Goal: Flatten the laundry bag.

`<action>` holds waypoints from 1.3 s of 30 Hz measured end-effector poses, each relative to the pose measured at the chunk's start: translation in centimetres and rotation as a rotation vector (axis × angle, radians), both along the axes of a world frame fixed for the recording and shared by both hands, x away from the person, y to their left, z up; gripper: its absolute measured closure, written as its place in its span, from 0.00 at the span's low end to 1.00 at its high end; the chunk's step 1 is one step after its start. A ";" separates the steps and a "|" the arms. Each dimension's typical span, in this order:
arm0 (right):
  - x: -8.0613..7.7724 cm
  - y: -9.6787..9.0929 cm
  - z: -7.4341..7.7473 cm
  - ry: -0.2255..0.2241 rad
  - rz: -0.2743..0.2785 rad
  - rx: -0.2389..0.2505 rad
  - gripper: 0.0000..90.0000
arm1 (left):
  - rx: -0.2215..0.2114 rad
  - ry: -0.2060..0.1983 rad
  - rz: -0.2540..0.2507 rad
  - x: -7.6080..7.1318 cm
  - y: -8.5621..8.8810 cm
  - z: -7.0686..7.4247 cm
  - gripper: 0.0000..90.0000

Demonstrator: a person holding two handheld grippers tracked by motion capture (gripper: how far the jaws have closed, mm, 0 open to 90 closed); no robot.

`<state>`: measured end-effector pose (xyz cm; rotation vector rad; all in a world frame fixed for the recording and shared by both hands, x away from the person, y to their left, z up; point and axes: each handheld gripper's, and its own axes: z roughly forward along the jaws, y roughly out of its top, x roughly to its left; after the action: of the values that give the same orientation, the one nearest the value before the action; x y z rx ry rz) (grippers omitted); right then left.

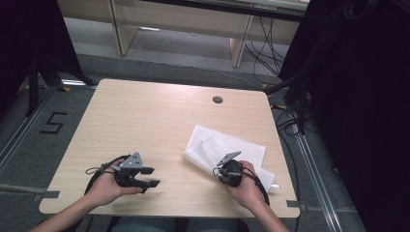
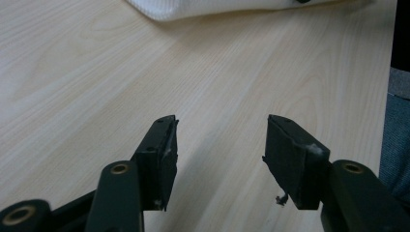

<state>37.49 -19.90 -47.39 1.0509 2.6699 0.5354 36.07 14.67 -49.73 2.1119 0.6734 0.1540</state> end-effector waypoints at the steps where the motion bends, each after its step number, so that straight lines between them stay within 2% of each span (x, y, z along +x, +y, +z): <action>1: -0.2 0.2 0.0 -0.001 0.017 0.000 0.95 | -0.003 0.008 0.006 -0.2 -0.2 0.0 0.50; 2: -0.2 0.2 0.0 -0.001 0.017 0.000 0.95 | -0.003 0.008 0.006 -0.2 -0.2 0.0 0.50; 3: -0.5 0.6 0.0 0.004 0.057 0.008 0.93 | 0.007 0.000 -0.004 -0.2 -0.2 0.1 0.50; 4: -0.5 0.6 0.0 0.004 0.057 0.008 0.93 | 0.014 0.000 -0.008 -0.2 -0.3 0.1 0.50; 5: -0.8 0.8 0.1 0.022 0.062 0.043 0.83 | 0.015 -0.006 -0.017 -0.3 -0.3 0.1 0.50; 6: -0.8 0.8 0.1 0.022 0.062 0.043 0.83 | 0.034 -0.020 -0.034 -0.2 -0.2 0.2 0.50; 7: -0.7 0.7 0.2 -0.005 0.080 0.067 0.78 | 0.018 -0.003 -0.012 -0.3 -0.4 0.1 0.50; 8: -0.7 0.6 0.5 -0.009 0.072 0.115 0.74 | 0.003 0.002 -0.011 -0.4 -0.5 0.1 0.50; 9: -0.7 0.5 1.3 -0.014 0.040 0.173 0.69 | 0.005 0.001 -0.008 -0.4 -0.5 0.2 0.51; 10: -0.7 0.5 1.6 -0.030 0.027 0.183 0.68 | -0.016 0.007 -0.011 -0.3 -0.6 0.2 0.51; 11: -0.7 0.5 1.6 -0.030 0.027 0.183 0.68 | -0.016 0.007 -0.011 -0.3 -0.6 0.2 0.52; 12: -0.2 0.0 2.3 -0.070 0.012 0.210 0.66 | -0.034 0.013 -0.010 -0.1 -1.1 0.4 0.53; 13: -0.2 0.0 2.3 -0.070 0.012 0.210 0.66 | -0.034 0.013 -0.010 -0.1 -1.1 0.4 0.55; 14: 0.8 -0.9 2.8 -0.087 -0.027 0.236 0.65 | -0.041 0.014 -0.021 0.1 -1.8 0.9 0.57; 15: 0.8 -0.9 2.8 -0.087 -0.027 0.236 0.65 | -0.041 0.014 -0.021 0.1 -1.8 0.9 0.59; 16: 2.2 -2.1 2.9 -0.090 -0.093 0.262 0.64 | -0.049 0.003 -0.033 0.3 -2.6 1.5 0.61; 17: 2.6 -2.5 3.0 -0.088 -0.113 0.251 0.64 | -0.049 0.003 -0.033 0.3 -2.6 1.5 0.62; 19: 4.0 -3.5 2.5 -0.112 -0.142 0.221 0.64 | -0.044 -0.013 -0.039 0.8 -3.6 2.2 0.67; 20: 4.5 -3.8 2.3 -0.092 -0.180 0.227 0.64 | -0.056 -0.009 -0.033 0.9 -4.1 2.4 0.70; 22: 5.0 -4.0 2.0 -0.092 -0.192 0.227 0.63 | -0.053 0.001 -0.039 1.1 -4.6 2.5 0.71; 24: 5.9 -4.5 1.3 -0.078 -0.217 0.196 0.59 | -0.024 -0.010 -0.066 1.4 -5.8 2.5 0.75; 26: 6.5 -4.8 0.8 -0.048 -0.213 0.169 0.57 | -0.015 -0.022 -0.082 1.5 -6.3 2.5 0.75; 27: 6.8 -4.9 0.5 -0.049 -0.212 0.159 0.56 | -0.012 -0.032 -0.099 1.6 -7.3 2.5 0.75; 30: 7.4 -5.1 -0.1 -0.040 -0.219 0.143 0.56 | -0.003 -0.048 -0.112 1.7 -8.1 2.4 0.72; 31: 7.7 -4.9 -0.5 -0.002 -0.235 0.138 0.59 | 0.009 -0.059 -0.123 1.7 -8.8 2.4 0.72; 33: 7.9 -4.9 -0.6 0.006 -0.223 0.123 0.60 | 0.009 -0.053 -0.130 1.7 -9.0 2.4 0.72; 34: 8.0 -4.7 -0.8 0.009 -0.197 0.090 0.68 | 0.004 -0.058 -0.137 1.7 -9.5 2.3 0.71; 36: 8.1 -4.6 -0.9 0.012 -0.187 0.085 0.71 | 0.009 -0.058 -0.139 1.7 -9.7 2.3 0.71; 37: 8.1 -4.4 -0.8 0.031 -0.201 0.090 0.77 | 0.006 -0.067 -0.147 1.8 -9.8 2.3 0.71; 38: 8.2 -4.4 -0.8 0.035 -0.190 0.099 0.84 | 0.003 -0.059 -0.137 1.7 -9.8 2.2 0.71; 39: 8.1 -4.1 -0.7 0.060 -0.210 0.092 0.88 | 0.004 -0.058 -0.144 1.7 -9.8 2.2 0.72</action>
<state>45.58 -23.98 -48.05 1.3737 2.5639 0.5972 37.78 4.90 -47.52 2.1427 0.4851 0.1356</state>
